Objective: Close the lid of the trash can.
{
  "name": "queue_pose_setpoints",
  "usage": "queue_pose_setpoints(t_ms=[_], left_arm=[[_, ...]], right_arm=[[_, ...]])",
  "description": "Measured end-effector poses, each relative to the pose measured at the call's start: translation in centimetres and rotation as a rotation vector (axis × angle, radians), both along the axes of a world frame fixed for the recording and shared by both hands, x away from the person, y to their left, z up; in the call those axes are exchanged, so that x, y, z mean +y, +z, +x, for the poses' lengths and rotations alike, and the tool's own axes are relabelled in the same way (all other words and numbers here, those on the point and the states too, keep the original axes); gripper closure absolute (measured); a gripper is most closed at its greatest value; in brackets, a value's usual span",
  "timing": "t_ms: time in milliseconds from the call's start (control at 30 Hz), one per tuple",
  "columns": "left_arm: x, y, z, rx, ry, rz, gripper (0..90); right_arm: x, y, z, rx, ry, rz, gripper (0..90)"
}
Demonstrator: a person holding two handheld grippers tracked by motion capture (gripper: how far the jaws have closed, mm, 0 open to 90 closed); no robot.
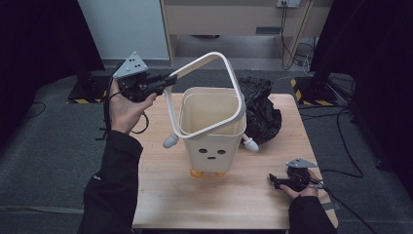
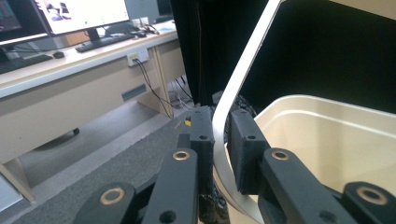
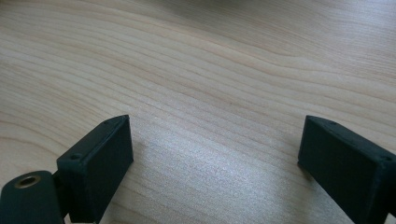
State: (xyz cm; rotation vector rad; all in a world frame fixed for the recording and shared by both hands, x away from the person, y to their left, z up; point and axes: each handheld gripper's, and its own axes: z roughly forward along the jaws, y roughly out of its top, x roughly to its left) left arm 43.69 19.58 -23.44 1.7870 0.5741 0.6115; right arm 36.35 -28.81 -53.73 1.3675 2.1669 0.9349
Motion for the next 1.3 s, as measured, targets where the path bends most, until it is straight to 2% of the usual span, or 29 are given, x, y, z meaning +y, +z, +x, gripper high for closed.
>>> queue_pose_setpoints(t_ms=[267, 500, 800, 1100, 1300], left_arm=[[-0.7, -0.9, 1.2, 0.036, -0.005, 0.034, 80.0], [-1.6, -1.7, 2.2, 0.085, -0.001, 0.074, 79.5], [-2.3, -2.3, 2.7, 0.104, -0.008, 0.108, 78.9], [-3.0, -2.7, 3.1, 0.132, -0.028, 0.100, 76.2], [-3.3, -2.9, 3.3, 0.141, -0.015, 0.081, 75.2]], right_arm=[[0.0, 0.0, 0.0, -0.002, 0.003, -0.002, 10.1], [0.0, 0.0, 0.0, -0.002, 0.007, -0.001, 10.1], [0.0, 0.0, 0.0, 0.000, 0.005, 0.001, 10.1], [0.0, 0.0, 0.0, -0.003, 0.009, 0.000, 10.1], [0.0, 0.0, 0.0, -0.006, 0.011, -0.004, 10.2]])
